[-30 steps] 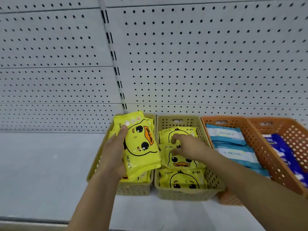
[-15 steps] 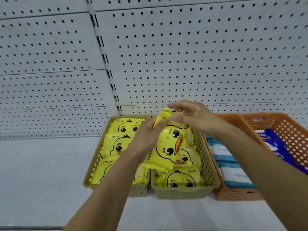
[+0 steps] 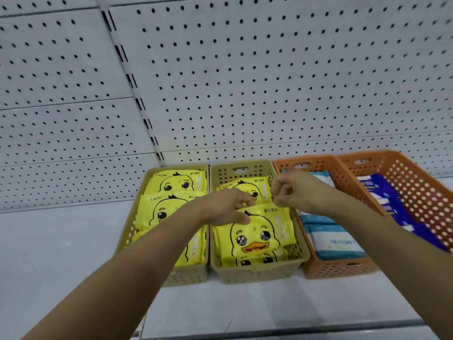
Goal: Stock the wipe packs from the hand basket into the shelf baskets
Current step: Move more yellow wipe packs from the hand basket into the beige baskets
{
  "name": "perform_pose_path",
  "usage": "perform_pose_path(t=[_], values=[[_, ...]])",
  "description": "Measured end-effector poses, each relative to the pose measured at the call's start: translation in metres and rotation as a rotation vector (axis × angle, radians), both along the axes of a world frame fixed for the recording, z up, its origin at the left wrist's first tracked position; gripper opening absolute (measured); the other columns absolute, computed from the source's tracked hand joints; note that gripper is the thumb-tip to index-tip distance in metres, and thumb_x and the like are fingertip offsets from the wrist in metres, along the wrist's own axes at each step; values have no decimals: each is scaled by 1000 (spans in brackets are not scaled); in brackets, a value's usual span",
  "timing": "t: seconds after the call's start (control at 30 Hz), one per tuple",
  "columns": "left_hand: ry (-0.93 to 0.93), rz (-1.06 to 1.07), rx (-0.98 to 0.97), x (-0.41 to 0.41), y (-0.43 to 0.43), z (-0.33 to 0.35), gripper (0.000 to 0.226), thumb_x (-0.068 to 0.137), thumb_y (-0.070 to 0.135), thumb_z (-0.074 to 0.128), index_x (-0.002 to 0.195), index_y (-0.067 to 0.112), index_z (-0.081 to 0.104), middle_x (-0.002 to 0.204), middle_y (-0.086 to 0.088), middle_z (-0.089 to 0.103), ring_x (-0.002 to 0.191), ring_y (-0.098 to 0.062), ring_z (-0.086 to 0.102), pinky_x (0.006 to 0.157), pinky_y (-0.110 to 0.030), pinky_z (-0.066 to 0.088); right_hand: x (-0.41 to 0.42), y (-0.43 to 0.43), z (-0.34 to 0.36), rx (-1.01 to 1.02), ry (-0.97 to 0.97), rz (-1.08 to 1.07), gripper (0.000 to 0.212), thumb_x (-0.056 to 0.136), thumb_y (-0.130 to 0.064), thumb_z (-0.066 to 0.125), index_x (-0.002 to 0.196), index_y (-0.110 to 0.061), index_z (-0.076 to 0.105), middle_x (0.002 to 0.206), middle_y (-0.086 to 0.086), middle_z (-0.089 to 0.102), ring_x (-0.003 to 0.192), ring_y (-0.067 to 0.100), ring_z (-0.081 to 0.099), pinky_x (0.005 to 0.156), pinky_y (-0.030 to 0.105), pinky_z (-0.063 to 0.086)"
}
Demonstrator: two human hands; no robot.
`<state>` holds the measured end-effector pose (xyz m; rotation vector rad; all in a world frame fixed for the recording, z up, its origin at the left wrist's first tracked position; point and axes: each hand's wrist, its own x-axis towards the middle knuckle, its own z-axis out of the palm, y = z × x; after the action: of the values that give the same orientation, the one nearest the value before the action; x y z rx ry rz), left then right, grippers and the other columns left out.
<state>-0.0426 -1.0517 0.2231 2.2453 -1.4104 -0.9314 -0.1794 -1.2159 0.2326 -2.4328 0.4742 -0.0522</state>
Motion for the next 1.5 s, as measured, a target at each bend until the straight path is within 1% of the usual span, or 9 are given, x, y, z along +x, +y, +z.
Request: perform_pose_path(t=[0.17, 0.3, 0.43, 0.63, 0.8, 0.97, 1.13, 1.27, 1.5], values=[[-147, -151, 177, -19, -15, -21, 42, 90, 24, 66, 130, 17, 56, 132, -6, 57, 124, -21, 52, 94, -34, 43, -5, 7, -3, -243, 86, 117, 15, 85, -19, 67, 99, -25, 63, 93, -9, 61, 87, 11, 59, 79, 33, 51], [-247, -142, 169, -30, -11, -40, 47, 90, 25, 67, 133, 12, 52, 131, -9, 57, 120, -28, 54, 93, -37, 46, -12, 11, -8, -417, 144, 194, 11, 84, -27, 67, 95, -29, 67, 97, -12, 63, 98, 11, 54, 83, 32, 46], [-808, -264, 129, -40, -4, -33, 55, 83, 38, 72, 128, 15, 50, 122, -5, 56, 115, -25, 52, 81, -36, 42, -10, 25, -15, -622, 177, 343, 13, 86, -34, 64, 98, -31, 68, 101, -9, 63, 105, 13, 48, 90, 33, 35], [-1005, -376, 320, -38, 18, -40, 36, 89, 23, 64, 125, 21, 59, 117, -2, 62, 114, -24, 57, 110, -45, 28, -4, 40, -24, -895, 435, 479, 43, 77, -47, 72, 115, -29, 66, 110, 0, 61, 108, 21, 47, 89, 34, 29], [-1032, -385, 278, -39, 15, -43, 31, 91, 21, 61, 122, 17, 61, 124, -7, 54, 118, -25, 49, 97, -42, 35, 4, 46, -31, -935, 476, 502, 38, 80, -42, 72, 112, -23, 63, 111, 3, 64, 109, 22, 52, 99, 39, 28], [-1036, -407, 221, -41, 21, -38, 29, 88, 23, 65, 116, 16, 64, 119, -5, 60, 116, -24, 52, 102, -44, 31, -2, 48, -27, -756, 476, 416, 40, 79, -42, 71, 116, -27, 65, 111, 0, 63, 109, 23, 49, 99, 37, 36], [-804, -348, 238, -43, 33, -34, 25, 95, 32, 53, 112, 21, 68, 109, -1, 68, 109, -23, 61, 116, -53, 8, -11, 67, -31, -486, 502, 329, 28, 90, -27, 54, 114, -34, 67, 116, -9, 66, 103, 19, 57, 90, 34, 46], [-757, -387, 278, -41, 39, -24, 30, 99, 28, 44, 121, 21, 64, 118, -1, 65, 120, -23, 55, 118, -54, 2, -11, 80, -24, -387, 626, 188, 32, 93, -30, 49, 122, -33, 63, 123, -6, 62, 112, 23, 56, 97, 40, 46], [-521, -102, -150, -52, 113, -24, 45, 101, 44, 38, 143, 30, 42, 147, -1, 44, 145, -17, 24, 120, -48, -4, -63, 148, -44, -250, 38, -232, 38, 94, -41, 53, 128, -26, 59, 132, -3, 57, 121, 20, 51, 101, 34, 39]])
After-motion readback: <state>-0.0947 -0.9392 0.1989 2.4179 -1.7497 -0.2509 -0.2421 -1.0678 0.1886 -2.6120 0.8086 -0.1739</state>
